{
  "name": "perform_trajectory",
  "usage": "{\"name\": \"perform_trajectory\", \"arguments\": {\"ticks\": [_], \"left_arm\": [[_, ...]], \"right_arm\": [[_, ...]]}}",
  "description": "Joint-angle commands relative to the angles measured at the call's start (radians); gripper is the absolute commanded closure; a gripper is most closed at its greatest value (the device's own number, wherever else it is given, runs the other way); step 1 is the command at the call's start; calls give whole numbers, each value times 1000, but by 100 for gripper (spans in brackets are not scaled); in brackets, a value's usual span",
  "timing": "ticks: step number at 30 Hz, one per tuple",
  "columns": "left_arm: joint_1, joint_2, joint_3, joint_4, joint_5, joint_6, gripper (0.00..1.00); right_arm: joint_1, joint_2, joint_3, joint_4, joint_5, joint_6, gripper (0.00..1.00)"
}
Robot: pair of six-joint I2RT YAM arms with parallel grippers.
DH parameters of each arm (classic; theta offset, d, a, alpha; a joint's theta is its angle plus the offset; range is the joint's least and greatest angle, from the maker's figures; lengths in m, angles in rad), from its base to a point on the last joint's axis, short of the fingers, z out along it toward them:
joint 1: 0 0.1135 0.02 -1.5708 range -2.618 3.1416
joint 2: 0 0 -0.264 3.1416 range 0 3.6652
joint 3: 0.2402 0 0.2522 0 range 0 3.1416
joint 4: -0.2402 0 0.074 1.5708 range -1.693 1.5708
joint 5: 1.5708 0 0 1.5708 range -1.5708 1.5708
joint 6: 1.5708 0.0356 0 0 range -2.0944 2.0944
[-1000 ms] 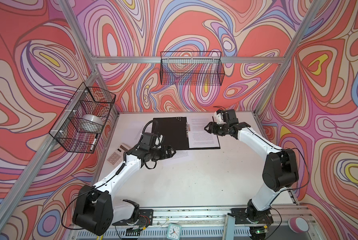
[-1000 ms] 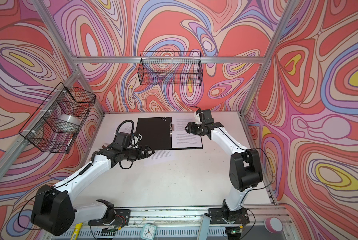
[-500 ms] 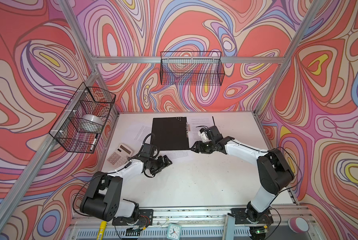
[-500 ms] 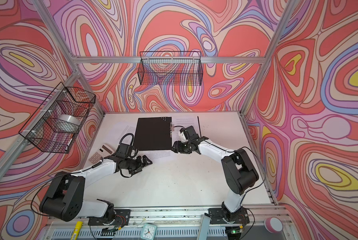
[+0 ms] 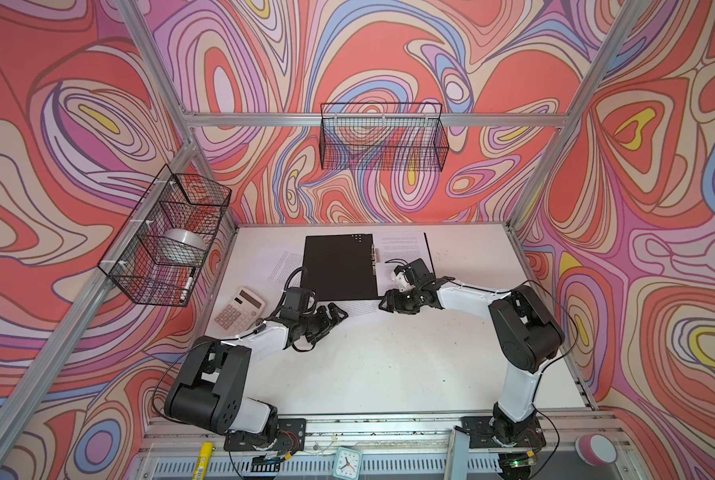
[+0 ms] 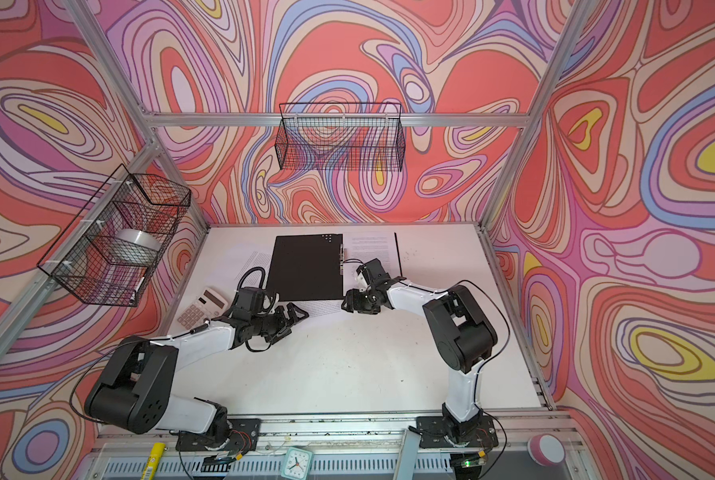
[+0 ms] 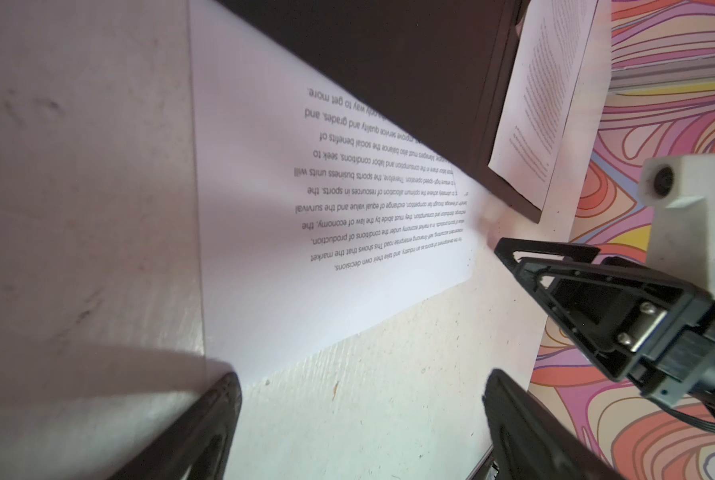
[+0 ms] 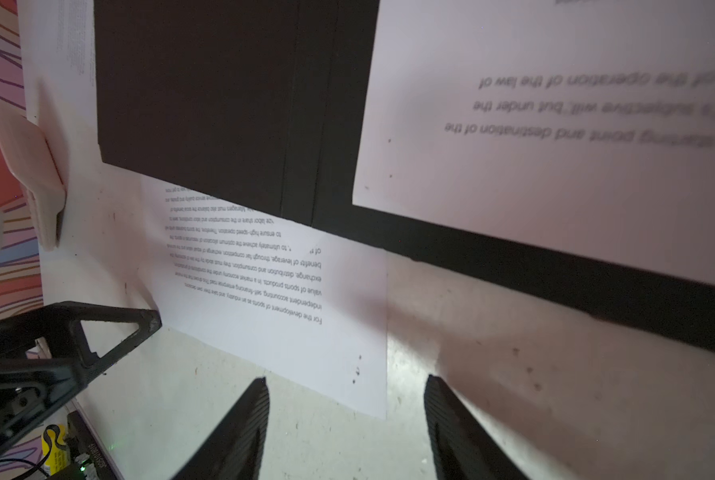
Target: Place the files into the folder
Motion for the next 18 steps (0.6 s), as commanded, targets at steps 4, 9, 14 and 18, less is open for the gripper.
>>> {"name": "perform_trajectory", "arguments": {"ticks": [4,9,14,18], "left_arm": [[31,25,-86,56,-59,-61,7],[58,-6,-80,-4,-95,-24,5],[69,28,-57,-8,-93,-4,5],[96,8,-63,-5,-105,11,5]], "right_arm": [[23,61,31,21,-26,7,37],[27,76,40,19,-32,10,37],[28,95,50,15,-50,16,37],[28,102,52,6,-45,20,37]]}}
